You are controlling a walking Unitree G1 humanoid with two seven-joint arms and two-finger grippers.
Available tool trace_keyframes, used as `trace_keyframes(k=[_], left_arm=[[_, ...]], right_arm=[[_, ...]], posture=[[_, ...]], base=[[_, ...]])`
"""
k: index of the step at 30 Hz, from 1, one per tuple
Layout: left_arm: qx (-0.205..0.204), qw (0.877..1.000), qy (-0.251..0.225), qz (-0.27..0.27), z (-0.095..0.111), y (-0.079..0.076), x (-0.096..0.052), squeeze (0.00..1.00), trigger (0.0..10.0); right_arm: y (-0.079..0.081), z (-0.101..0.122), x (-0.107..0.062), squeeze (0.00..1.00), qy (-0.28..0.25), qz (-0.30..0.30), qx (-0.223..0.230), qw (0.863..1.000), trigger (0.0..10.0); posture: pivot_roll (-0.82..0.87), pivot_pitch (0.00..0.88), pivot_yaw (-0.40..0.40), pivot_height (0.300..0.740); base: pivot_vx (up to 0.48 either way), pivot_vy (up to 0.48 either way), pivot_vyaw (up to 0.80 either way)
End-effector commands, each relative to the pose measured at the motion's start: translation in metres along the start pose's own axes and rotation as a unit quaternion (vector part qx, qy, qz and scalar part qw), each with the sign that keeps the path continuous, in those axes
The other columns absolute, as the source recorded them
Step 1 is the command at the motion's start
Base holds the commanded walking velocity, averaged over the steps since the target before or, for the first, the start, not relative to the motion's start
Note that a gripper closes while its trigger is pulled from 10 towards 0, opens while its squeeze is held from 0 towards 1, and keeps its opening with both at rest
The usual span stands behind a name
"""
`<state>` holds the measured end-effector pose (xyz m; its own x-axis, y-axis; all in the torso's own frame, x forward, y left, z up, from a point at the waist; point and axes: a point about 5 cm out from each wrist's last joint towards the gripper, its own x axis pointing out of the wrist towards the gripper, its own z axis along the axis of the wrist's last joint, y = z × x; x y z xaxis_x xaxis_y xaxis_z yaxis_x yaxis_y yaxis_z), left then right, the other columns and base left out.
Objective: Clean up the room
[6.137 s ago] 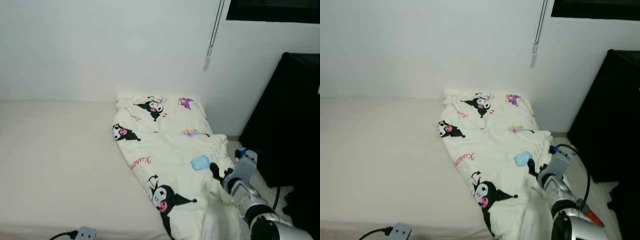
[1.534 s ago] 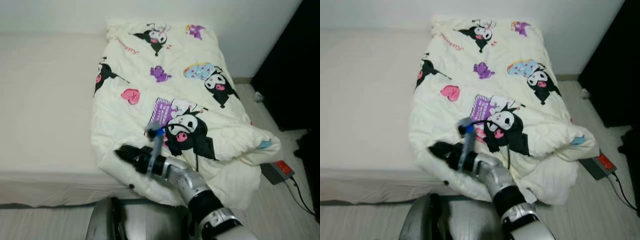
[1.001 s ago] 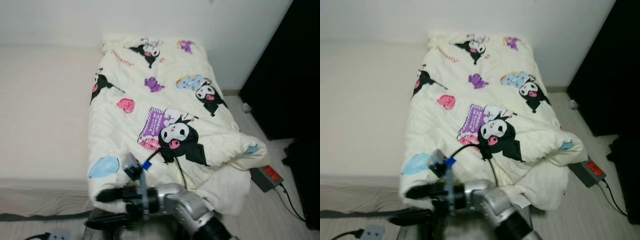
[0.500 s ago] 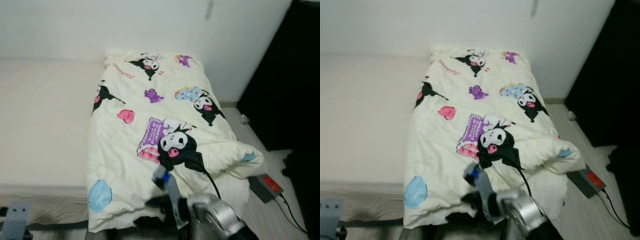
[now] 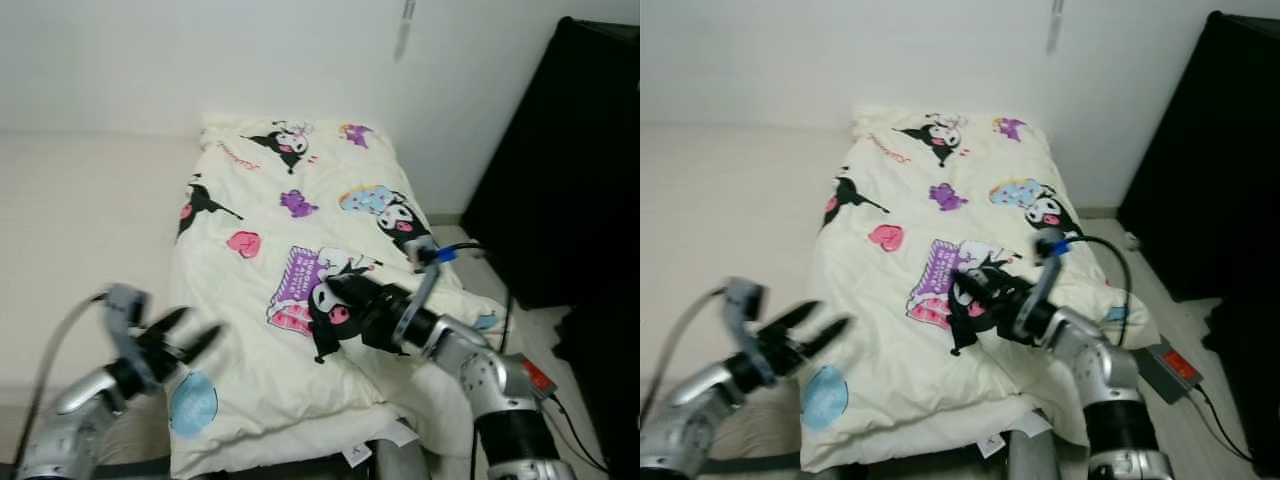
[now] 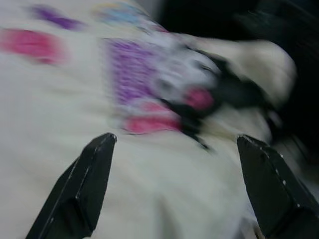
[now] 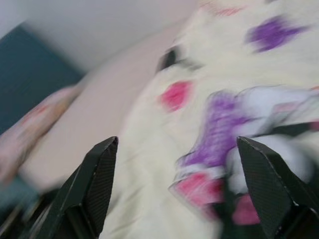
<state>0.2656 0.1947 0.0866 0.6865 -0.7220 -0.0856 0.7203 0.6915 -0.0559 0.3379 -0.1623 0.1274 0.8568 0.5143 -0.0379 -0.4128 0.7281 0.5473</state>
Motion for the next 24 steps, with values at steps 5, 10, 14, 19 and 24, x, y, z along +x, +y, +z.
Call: trace_keyframes(k=[5, 10, 14, 19, 24], left_arm=[[0.201, 0.959, 0.166, -0.113, -0.041, -0.038, 0.010, 0.00, 10.0], [0.301, 0.937, 0.177, -0.023, -0.041, -0.035, 0.020, 0.00, 10.0], [0.355, 0.915, 0.192, -0.005, -0.049, -0.040, 0.026, 1.00, 10.0], [0.433, 0.882, 0.185, 0.015, -0.058, -0.053, 0.049, 0.40, 10.0], [0.434, 0.877, 0.204, -0.013, -0.066, -0.058, 0.052, 0.00, 10.0]], right_arm=[[-0.053, 0.015, -0.025, 0.00, -0.077, -0.213, 0.011, 0.974, 10.0], [-0.067, 0.015, -0.035, 0.00, -0.084, -0.259, 0.011, 0.962, 10.0], [-0.069, 0.016, -0.035, 0.00, -0.089, -0.268, 0.009, 0.959, 10.0], [-0.066, 0.019, -0.027, 0.00, -0.100, -0.268, 0.004, 0.958, 10.0], [-0.065, 0.019, -0.025, 0.00, -0.097, -0.272, -0.004, 0.958, 10.0]], posture=[[-0.02, 0.045, -0.048, 0.546], [-0.02, 0.045, -0.036, 0.546], [-0.02, 0.042, -0.030, 0.546], [-0.04, 0.043, -0.026, 0.546], [-0.04, 0.045, -0.022, 0.546]], base=[[0.000, 0.000, 0.00], [0.000, 0.000, 0.00], [0.000, 0.000, 0.00], [0.000, 0.000, 0.00], [0.000, 0.000, 0.00]])
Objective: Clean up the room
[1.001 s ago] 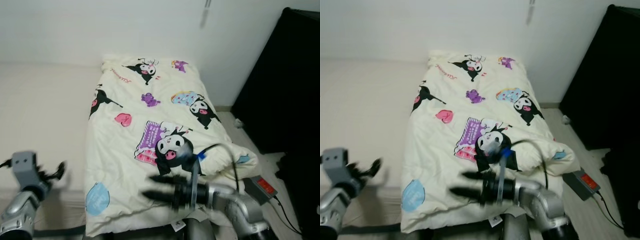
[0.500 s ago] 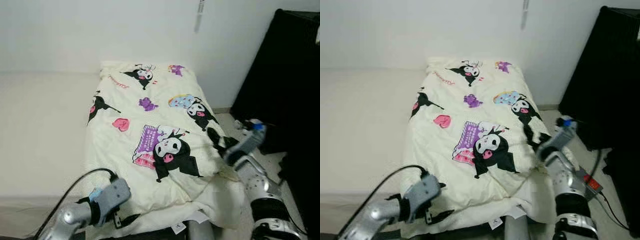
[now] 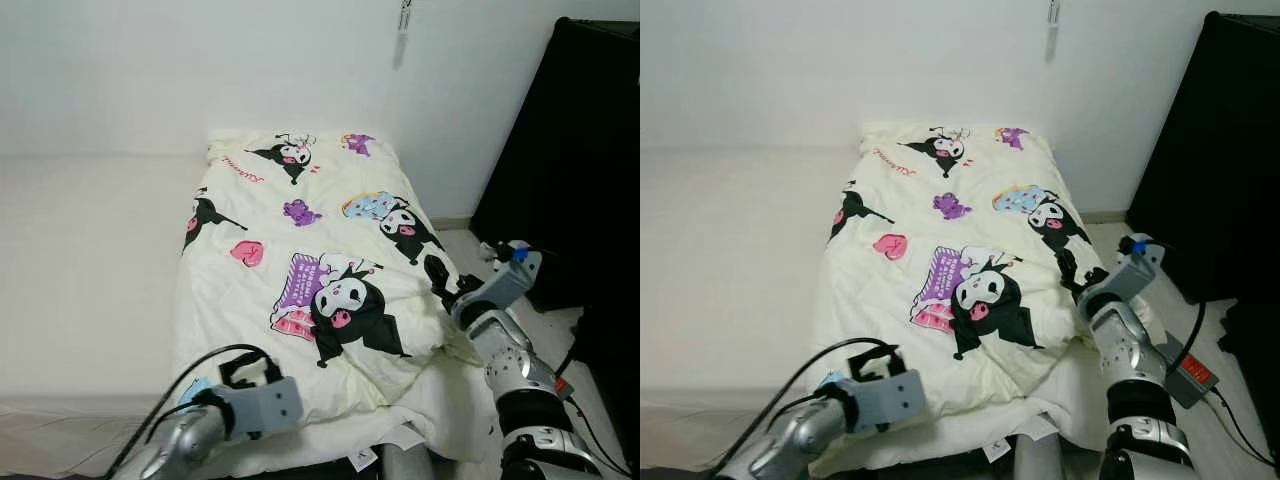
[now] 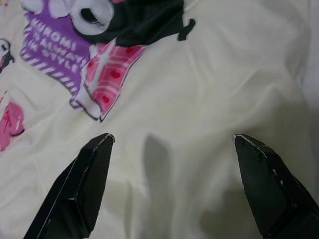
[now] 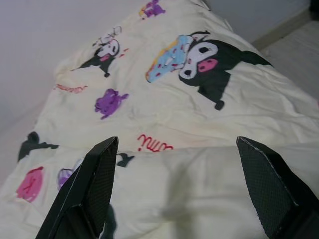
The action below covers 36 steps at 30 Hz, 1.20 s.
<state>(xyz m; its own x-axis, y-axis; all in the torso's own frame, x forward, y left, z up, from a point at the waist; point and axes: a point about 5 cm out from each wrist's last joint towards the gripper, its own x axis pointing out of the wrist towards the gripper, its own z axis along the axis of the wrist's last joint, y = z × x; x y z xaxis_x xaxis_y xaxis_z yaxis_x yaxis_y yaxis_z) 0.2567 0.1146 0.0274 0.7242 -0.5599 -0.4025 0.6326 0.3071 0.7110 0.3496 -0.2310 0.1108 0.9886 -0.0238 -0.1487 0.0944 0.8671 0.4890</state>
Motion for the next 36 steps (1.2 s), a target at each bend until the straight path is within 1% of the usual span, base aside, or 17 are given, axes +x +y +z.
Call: trace_keyframes(k=[1, 2, 4, 8, 12, 13, 14, 22, 25, 26, 27, 32, 36], left_arm=[[-0.002, 0.999, 0.026, -0.033, -0.011, -0.008, -0.003, 0.00, 10.0], [-0.009, 0.998, 0.037, -0.043, -0.015, -0.010, -0.005, 0.00, 10.0], [-0.007, 0.998, 0.042, -0.049, -0.017, -0.010, -0.007, 0.00, 10.0], [-0.016, 0.996, 0.065, -0.061, -0.027, -0.013, -0.013, 0.00, 10.0], [-0.007, 0.994, 0.081, -0.074, -0.033, -0.017, -0.016, 0.00, 10.0], [-0.009, 0.991, 0.106, -0.081, -0.043, -0.019, -0.020, 0.00, 10.0], [-0.012, 0.990, 0.114, -0.080, -0.047, -0.019, -0.022, 0.00, 10.0], [-0.025, 0.989, 0.122, -0.083, -0.051, -0.019, -0.023, 0.00, 10.0], [-0.025, 0.991, 0.116, -0.061, -0.049, -0.013, -0.021, 0.00, 10.0], [-0.025, 0.991, 0.116, -0.061, -0.049, -0.013, -0.021, 0.00, 10.0], [-0.025, 0.992, 0.112, -0.053, -0.047, -0.010, -0.019, 0.00, 0.0], [-0.026, 0.994, 0.098, -0.030, -0.042, -0.004, -0.014, 0.00, 0.0], [-0.026, 0.994, 0.101, -0.020, -0.042, -0.001, -0.013, 0.00, 0.0]], right_arm=[[-0.002, -0.002, 0.000, 0.00, 0.002, -0.008, -0.002, 1.000, 10.0], [-0.002, -0.002, 0.001, 0.00, 0.001, -0.009, -0.002, 1.000, 10.0], [-0.002, -0.002, 0.001, 0.00, 0.000, -0.009, -0.001, 1.000, 10.0], [-0.002, -0.001, 0.002, 0.00, -0.003, -0.010, 0.002, 1.000, 10.0], [-0.001, -0.001, 0.002, 0.00, -0.005, -0.010, 0.002, 1.000, 10.0], [0.001, -0.002, 0.004, 0.00, -0.003, -0.008, -0.002, 1.000, 10.0], [0.002, -0.003, 0.004, 0.00, -0.002, -0.007, -0.003, 1.000, 10.0], [0.007, -0.009, 0.006, 0.00, 0.005, -0.002, -0.011, 1.000, 10.0], [0.008, -0.009, 0.006, 0.00, 0.006, -0.002, -0.013, 1.000, 10.0], [0.008, -0.009, 0.006, 0.00, 0.006, -0.002, -0.013, 1.000, 10.0], [0.008, -0.009, 0.007, 0.00, 0.005, -0.003, -0.012, 1.000, 10.0], [0.008, -0.009, 0.007, 0.00, 0.003, -0.004, -0.014, 1.000, 10.0], [0.006, -0.010, 0.007, 0.00, 0.004, -0.007, -0.015, 1.000, 10.0]], posture=[[-0.04, 0.045, -0.018, 0.546], [-0.04, 0.045, -0.018, 0.546], [-0.04, 0.045, -0.018, 0.546], [-0.03, 0.037, -0.010, 0.546], [-0.03, 0.034, -0.009, 0.546], [-0.03, 0.029, -0.009, 0.546], [-0.03, 0.029, -0.009, 0.546], [-0.03, 0.020, -0.009, 0.546], [-0.03, 0.021, -0.008, 0.546], [-0.03, 0.021, -0.008, 0.546], [-0.03, 0.018, -0.006, 0.546], [-0.03, 0.017, -0.004, 0.546], [-0.03, 0.016, -0.004, 0.546]], base=[[0.000, 0.000, 0.00], [0.000, 0.000, 0.00], [0.000, 0.000, 0.00], [0.000, 0.000, 0.00], [0.000, 0.000, 0.00], [0.000, 0.000, 0.00], [0.000, 0.000, 0.00], [0.000, 0.000, 0.00], [0.000, 0.000, 0.00], [0.000, 0.000, 0.00], [0.000, 0.000, 0.00], [0.000, 0.000, 0.00], [0.000, 0.000, 0.00]])
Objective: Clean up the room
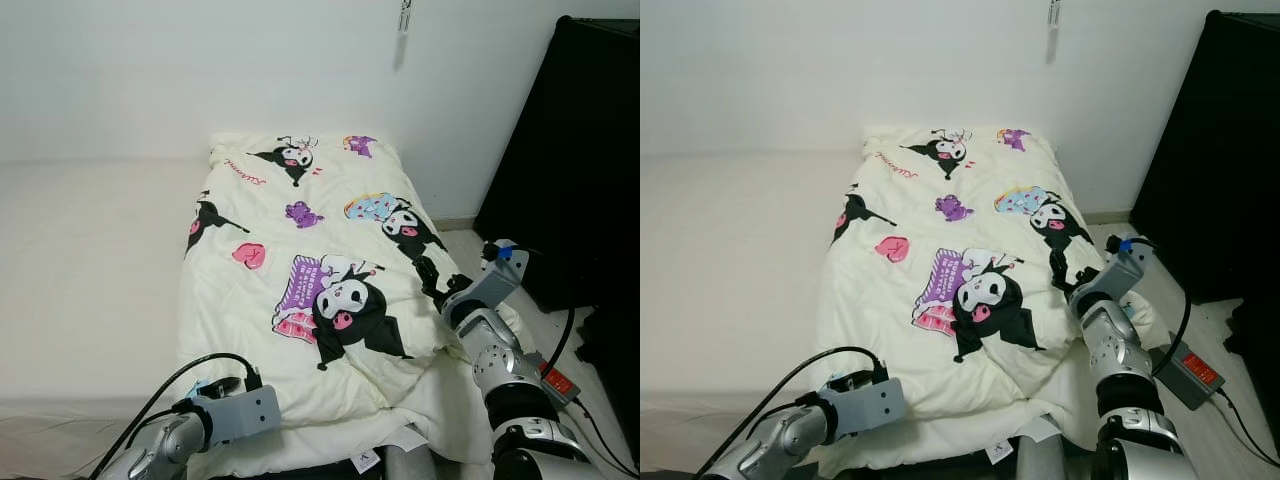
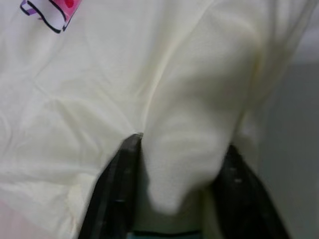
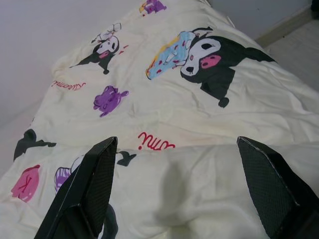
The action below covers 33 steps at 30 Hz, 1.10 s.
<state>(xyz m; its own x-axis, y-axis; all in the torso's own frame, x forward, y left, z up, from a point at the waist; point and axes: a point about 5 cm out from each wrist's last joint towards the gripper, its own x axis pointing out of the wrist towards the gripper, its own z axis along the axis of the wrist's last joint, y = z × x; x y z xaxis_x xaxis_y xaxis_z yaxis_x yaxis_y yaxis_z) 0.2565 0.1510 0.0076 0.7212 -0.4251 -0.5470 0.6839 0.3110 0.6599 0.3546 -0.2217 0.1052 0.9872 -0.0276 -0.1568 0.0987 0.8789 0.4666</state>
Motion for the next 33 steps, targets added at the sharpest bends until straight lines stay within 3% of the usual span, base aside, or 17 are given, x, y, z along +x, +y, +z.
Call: trace_keyframes(k=[1, 8, 12, 15, 17, 18, 20, 21, 22, 23, 24, 26, 27, 28, 31, 32, 33], left_arm=[[-0.007, 1.000, 0.006, 0.009, -0.003, 0.002, 0.000, 0.00, 0.0], [-0.013, 1.000, 0.020, 0.020, -0.011, 0.008, -0.004, 0.00, 0.0], [-0.027, 0.998, 0.046, 0.038, -0.026, 0.018, -0.012, 0.00, 0.0], [-0.047, 0.992, 0.093, 0.065, -0.052, 0.032, -0.026, 0.00, 0.0], [-0.069, 0.976, 0.169, 0.117, -0.091, 0.052, -0.054, 0.00, 0.0], [-0.069, 0.976, 0.169, 0.117, -0.091, 0.052, -0.054, 0.00, 0.0], [-0.084, 0.955, 0.234, 0.161, -0.121, 0.068, -0.084, 0.00, 1.6], [-0.084, 0.955, 0.234, 0.161, -0.121, 0.068, -0.084, 0.00, 1.6], [-0.089, 0.946, 0.258, 0.176, -0.132, 0.072, -0.096, 0.00, 2.2], [-0.089, 0.946, 0.258, 0.176, -0.132, 0.072, -0.096, 0.00, 2.2], [-0.098, 0.937, 0.278, 0.189, -0.141, 0.075, -0.107, 0.00, 1.0], [-0.119, 0.920, 0.311, 0.207, -0.153, 0.075, -0.123, 0.00, 1.3], [-0.119, 0.920, 0.311, 0.207, -0.153, 0.075, -0.123, 0.00, 1.3], [-0.134, 0.915, 0.321, 0.203, -0.157, 0.069, -0.126, 0.00, 2.8], [-0.161, 0.914, 0.333, 0.164, -0.161, 0.050, -0.124, 0.00, 3.6], [-0.177, 0.916, 0.334, 0.134, -0.161, 0.036, -0.121, 0.00, 7.3], [-0.193, 0.917, 0.336, 0.097, -0.160, 0.019, -0.117, 0.00, 8.7]], right_arm=[[0.000, -0.001, 0.001, 0.00, 0.001, -0.003, -0.003, 1.000, 10.0], [-0.001, 0.000, 0.001, 0.00, -0.001, -0.006, -0.002, 1.000, 10.0], [0.000, 0.002, 0.002, 0.00, -0.003, -0.007, -0.003, 1.000, 10.0], [0.000, 0.002, 0.003, 0.00, -0.003, -0.008, -0.002, 1.000, 10.0], [0.001, 0.002, 0.004, 0.00, -0.004, -0.007, -0.001, 1.000, 10.0], [0.001, 0.002, 0.004, 0.00, -0.004, -0.007, -0.001, 1.000, 10.0], [0.001, 0.001, 0.004, 0.00, -0.002, -0.008, -0.001, 1.000, 10.0], [0.001, 0.001, 0.004, 0.00, -0.002, -0.008, -0.001, 1.000, 10.0], [0.000, 0.000, 0.004, 0.00, -0.001, -0.008, 0.000, 1.000, 10.0], [0.000, 0.000, 0.004, 0.00, -0.001, -0.008, 0.000, 1.000, 10.0], [0.000, -0.001, 0.003, 0.00, 0.001, -0.009, 0.000, 1.000, 10.0], [0.000, -0.002, 0.003, 0.00, 0.003, -0.009, 0.001, 1.000, 10.0], [0.000, -0.002, 0.003, 0.00, 0.003, -0.009, 0.001, 1.000, 10.0], [0.001, -0.003, 0.003, 0.00, 0.004, -0.009, 0.001, 1.000, 10.0], [0.001, -0.004, 0.004, 0.00, 0.007, -0.009, 0.000, 1.000, 10.0], [0.001, -0.005, 0.004, 0.00, 0.009, -0.009, -0.001, 1.000, 10.0], [0.001, -0.006, 0.004, 0.00, 0.011, -0.010, -0.003, 1.000, 10.0]], posture=[[-0.03, 0.016, -0.004, 0.546], [-0.03, 0.011, -0.004, 0.546], [-0.02, 0.006, -0.003, 0.546], [-0.02, 0.005, 0.000, 0.546], [-0.01, 0.006, -0.002, 0.546], [-0.01, 0.006, -0.002, 0.546], [-0.01, 0.007, -0.003, 0.546], [-0.01, 0.007, -0.003, 0.546], [0.00, 0.009, -0.005, 0.546], [0.00, 0.009, -0.005, 0.546], [0.01, 0.010, -0.005, 0.546], [0.01, 0.011, -0.002, 0.546], [0.01, 0.011, -0.002, 0.546], [0.01, 0.011, -0.002, 0.546], [0.01, 0.012, 0.000, 0.546], [0.01, 0.014, 0.001, 0.546], [0.01, 0.014, 0.001, 0.546]], base=[[0.000, 0.000, 0.00], [0.000, 0.000, 0.00], [0.000, 0.000, 0.00], [0.000, 0.000, 0.00], [0.000, 0.000, 0.00], [0.000, 0.000, 0.00], [0.000, 0.000, 0.00], [0.000, 0.000, 0.00], [0.000, 0.000, 0.00], [0.000, 0.000, 0.00], [0.000, 0.000, 0.00], [0.000, 0.000, 0.00], [0.000, 0.000, 0.00], [0.000, 0.000, 0.00], [0.000, 0.000, 0.00], [0.000, 0.000, 0.00], [0.000, 0.000, 0.00]])
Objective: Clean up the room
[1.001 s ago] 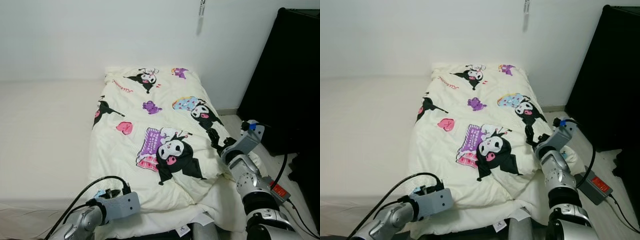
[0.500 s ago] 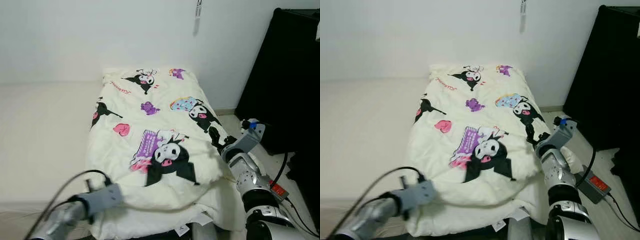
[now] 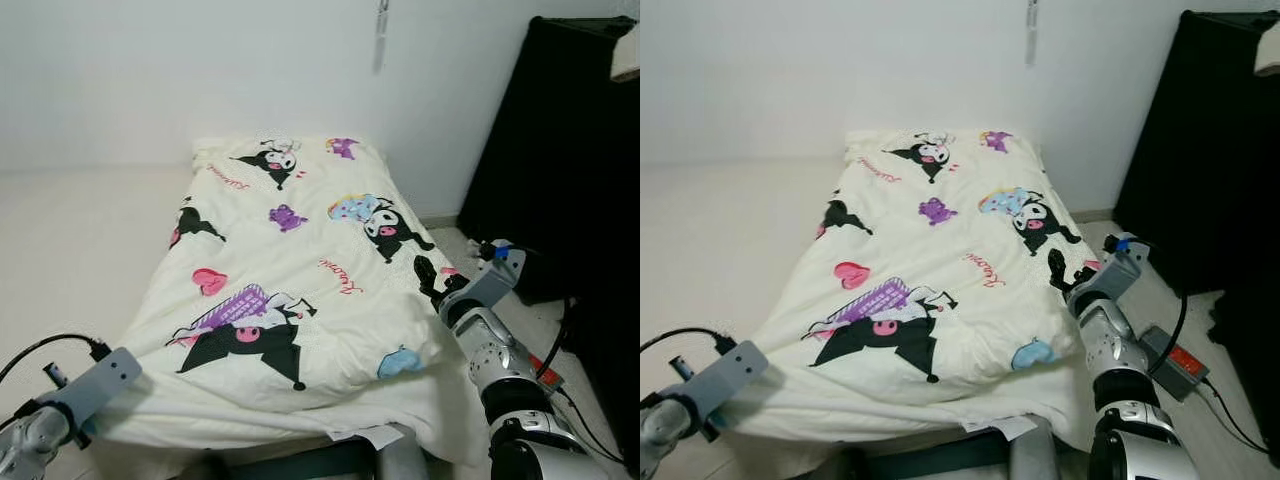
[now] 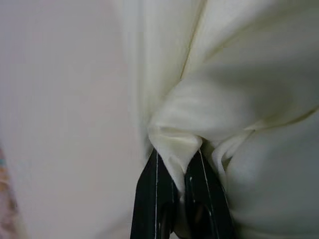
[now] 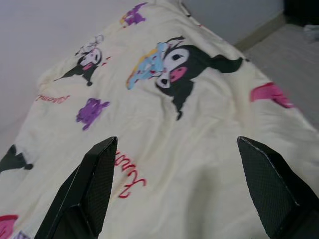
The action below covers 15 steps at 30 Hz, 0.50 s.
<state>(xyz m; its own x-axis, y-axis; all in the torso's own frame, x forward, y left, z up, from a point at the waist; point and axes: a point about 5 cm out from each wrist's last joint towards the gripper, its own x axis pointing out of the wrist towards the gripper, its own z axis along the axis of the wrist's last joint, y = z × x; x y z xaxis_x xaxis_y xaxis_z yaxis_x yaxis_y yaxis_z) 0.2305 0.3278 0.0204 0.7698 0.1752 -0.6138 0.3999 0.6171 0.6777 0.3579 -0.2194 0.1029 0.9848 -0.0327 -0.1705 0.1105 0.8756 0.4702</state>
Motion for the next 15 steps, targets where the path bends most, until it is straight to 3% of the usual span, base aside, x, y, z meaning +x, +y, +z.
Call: trace_keyframes(k=[1, 4, 5, 7, 9, 10, 15], left_arm=[[-0.025, 0.991, 0.094, -0.094, -0.039, -0.037, -0.010, 0.00, 10.0], [-0.035, 0.967, 0.125, -0.220, -0.052, -0.082, -0.021, 0.00, 10.0], [-0.035, 0.967, 0.125, -0.220, -0.052, -0.082, -0.021, 0.00, 10.0], [-0.039, 0.948, 0.153, -0.276, -0.064, -0.104, -0.032, 0.00, 10.0], [-0.039, 0.948, 0.153, -0.276, -0.064, -0.104, -0.032, 0.00, 10.0], [-0.038, 0.937, 0.180, -0.298, -0.073, -0.113, -0.039, 0.00, 10.0], [-0.029, 0.935, 0.192, -0.298, -0.079, -0.114, -0.042, 0.00, 10.0]], right_arm=[[-0.001, -0.004, 0.000, 0.00, 0.009, -0.006, -0.008, 1.000, 10.0], [-0.004, -0.006, -0.001, 0.00, 0.015, -0.011, -0.012, 1.000, 10.0], [-0.004, -0.006, -0.001, 0.00, 0.015, -0.011, -0.012, 1.000, 10.0], [-0.007, -0.008, -0.002, 0.00, 0.021, -0.017, -0.016, 1.000, 10.0], [-0.007, -0.008, -0.002, 0.00, 0.021, -0.017, -0.016, 1.000, 10.0], [-0.009, -0.010, -0.003, 0.00, 0.024, -0.020, -0.017, 0.999, 10.0], [-0.009, -0.010, -0.003, 0.00, 0.025, -0.021, -0.017, 0.999, 10.0]], posture=[[0.01, 0.014, 0.001, 0.546], [0.00, 0.017, 0.001, 0.546], [0.00, 0.017, 0.001, 0.546], [0.00, 0.020, 0.001, 0.546], [0.00, 0.020, 0.001, 0.546], [0.00, 0.020, 0.001, 0.546], [0.00, 0.020, 0.001, 0.546]], base=[[0.000, 0.000, 0.00], [0.000, 0.000, 0.00], [0.000, 0.000, 0.00], [0.000, 0.000, 0.00], [0.000, 0.000, 0.00], [0.000, 0.000, 0.00], [0.000, 0.000, 0.00]])
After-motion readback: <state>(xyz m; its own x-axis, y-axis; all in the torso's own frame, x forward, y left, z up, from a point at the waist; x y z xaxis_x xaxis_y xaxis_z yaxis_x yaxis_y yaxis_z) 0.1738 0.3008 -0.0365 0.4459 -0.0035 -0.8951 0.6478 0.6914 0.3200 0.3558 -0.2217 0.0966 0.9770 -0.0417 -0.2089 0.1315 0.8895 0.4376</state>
